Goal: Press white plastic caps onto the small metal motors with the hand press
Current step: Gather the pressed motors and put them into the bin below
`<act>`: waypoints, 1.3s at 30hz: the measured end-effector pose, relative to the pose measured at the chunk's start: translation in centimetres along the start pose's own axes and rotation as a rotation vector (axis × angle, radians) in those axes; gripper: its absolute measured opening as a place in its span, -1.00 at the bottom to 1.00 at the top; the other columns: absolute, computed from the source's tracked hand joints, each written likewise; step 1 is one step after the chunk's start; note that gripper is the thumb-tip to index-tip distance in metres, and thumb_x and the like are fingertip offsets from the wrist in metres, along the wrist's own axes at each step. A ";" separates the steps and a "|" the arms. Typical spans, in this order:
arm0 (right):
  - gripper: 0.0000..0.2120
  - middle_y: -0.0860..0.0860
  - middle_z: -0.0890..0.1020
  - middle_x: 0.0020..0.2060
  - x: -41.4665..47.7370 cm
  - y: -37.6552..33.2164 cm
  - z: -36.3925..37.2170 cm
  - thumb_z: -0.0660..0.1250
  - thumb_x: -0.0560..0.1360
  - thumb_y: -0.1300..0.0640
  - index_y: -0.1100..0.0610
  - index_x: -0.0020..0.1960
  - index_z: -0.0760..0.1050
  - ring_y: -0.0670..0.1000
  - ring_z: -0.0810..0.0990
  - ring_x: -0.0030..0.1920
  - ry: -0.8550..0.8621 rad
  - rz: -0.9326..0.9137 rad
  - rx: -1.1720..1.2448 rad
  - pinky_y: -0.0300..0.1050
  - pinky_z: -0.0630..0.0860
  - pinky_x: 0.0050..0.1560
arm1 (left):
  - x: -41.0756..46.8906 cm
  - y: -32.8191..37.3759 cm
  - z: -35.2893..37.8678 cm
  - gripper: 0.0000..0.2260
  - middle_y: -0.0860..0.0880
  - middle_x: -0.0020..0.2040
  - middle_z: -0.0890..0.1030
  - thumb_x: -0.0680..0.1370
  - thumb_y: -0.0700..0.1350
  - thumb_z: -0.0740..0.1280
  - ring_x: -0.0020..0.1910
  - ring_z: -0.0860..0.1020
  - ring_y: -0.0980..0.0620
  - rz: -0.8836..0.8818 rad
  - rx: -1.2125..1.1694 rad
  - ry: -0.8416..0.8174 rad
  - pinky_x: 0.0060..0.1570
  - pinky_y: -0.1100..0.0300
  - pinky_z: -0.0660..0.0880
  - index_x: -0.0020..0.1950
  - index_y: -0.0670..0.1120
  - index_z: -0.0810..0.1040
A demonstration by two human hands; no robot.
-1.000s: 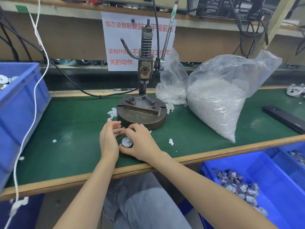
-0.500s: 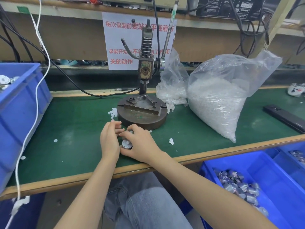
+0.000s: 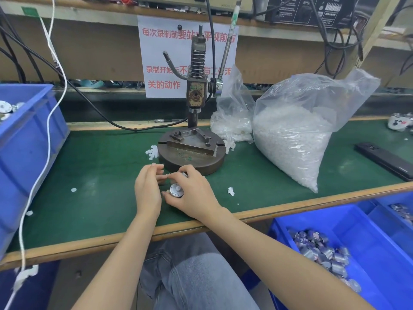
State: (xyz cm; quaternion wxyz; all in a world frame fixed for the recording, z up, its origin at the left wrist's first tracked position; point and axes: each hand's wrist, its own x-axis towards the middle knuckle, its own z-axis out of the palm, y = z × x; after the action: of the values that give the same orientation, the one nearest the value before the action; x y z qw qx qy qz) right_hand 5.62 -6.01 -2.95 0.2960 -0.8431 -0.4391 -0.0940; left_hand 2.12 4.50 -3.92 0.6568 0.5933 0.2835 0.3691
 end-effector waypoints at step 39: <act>-0.65 0.11 0.53 -0.02 -21.0 19.1 -9.0 0.33 0.48 -0.05 0.15 0.15 0.49 0.08 0.51 -0.20 0.565 1.162 0.202 -0.07 0.41 -0.18 | -1.6 -0.3 1.1 -0.91 0.03 -0.17 0.41 0.48 -0.21 0.29 -0.07 0.39 -0.10 0.501 0.976 -0.347 -0.02 0.09 0.28 -0.14 -0.13 0.60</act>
State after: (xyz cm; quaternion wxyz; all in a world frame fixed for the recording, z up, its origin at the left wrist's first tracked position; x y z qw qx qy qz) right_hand 9.21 -33.98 -12.45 0.4803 -0.8540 0.1760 -0.0950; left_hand 2.12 2.53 -4.15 0.2365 0.9286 0.1601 0.2371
